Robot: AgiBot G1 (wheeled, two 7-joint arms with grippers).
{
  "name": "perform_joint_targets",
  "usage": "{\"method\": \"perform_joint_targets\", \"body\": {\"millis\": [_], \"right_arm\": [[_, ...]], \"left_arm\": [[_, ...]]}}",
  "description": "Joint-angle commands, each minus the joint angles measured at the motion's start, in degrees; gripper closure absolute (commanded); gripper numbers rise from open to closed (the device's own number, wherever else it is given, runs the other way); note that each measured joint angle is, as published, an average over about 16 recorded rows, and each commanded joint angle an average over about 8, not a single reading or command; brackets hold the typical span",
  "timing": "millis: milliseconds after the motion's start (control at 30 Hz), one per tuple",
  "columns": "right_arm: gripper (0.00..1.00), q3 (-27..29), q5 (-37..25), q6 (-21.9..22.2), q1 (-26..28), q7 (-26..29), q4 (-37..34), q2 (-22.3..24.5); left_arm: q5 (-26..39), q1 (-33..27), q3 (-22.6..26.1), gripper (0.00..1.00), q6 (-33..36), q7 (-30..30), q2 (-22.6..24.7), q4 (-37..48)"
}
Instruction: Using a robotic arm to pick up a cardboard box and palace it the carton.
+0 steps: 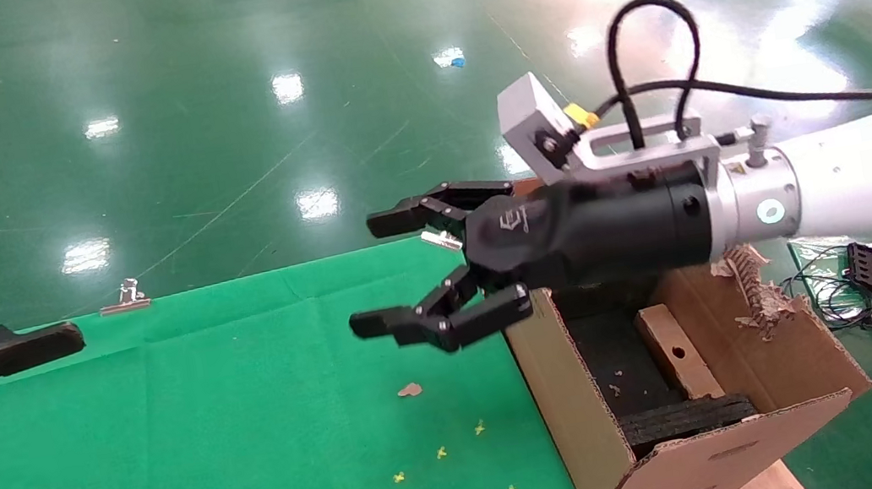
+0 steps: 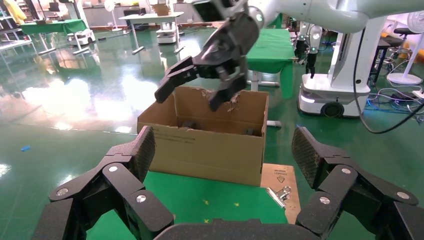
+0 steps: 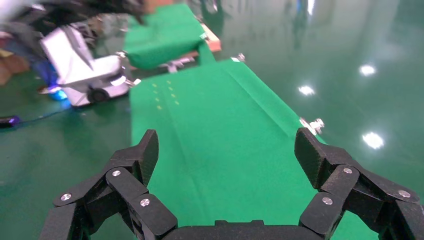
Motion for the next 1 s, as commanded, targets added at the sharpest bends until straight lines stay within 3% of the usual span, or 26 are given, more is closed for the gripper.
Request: {"method": "perform_joint_targets", "body": {"millis": [33,533,1000], "right_arm": [[0.00,2.5,0.9,-0.5,-2.3,-0.9,2.0,0.3],[0.00,18.9,7.1,-4.0,-17.8,-7.0,15.2,2.3],[0.00,18.6,7.1,-4.0,-17.4,-6.9,15.0,2.3]], "left_arm": [[0.0,0.0,0.0,0.00,0.0,0.0,0.0,0.0],[0.0,0.0,0.0,0.00,0.0,0.0,0.0,0.0],[0.0,0.0,0.0,0.00,0.0,0.0,0.0,0.0]]}}
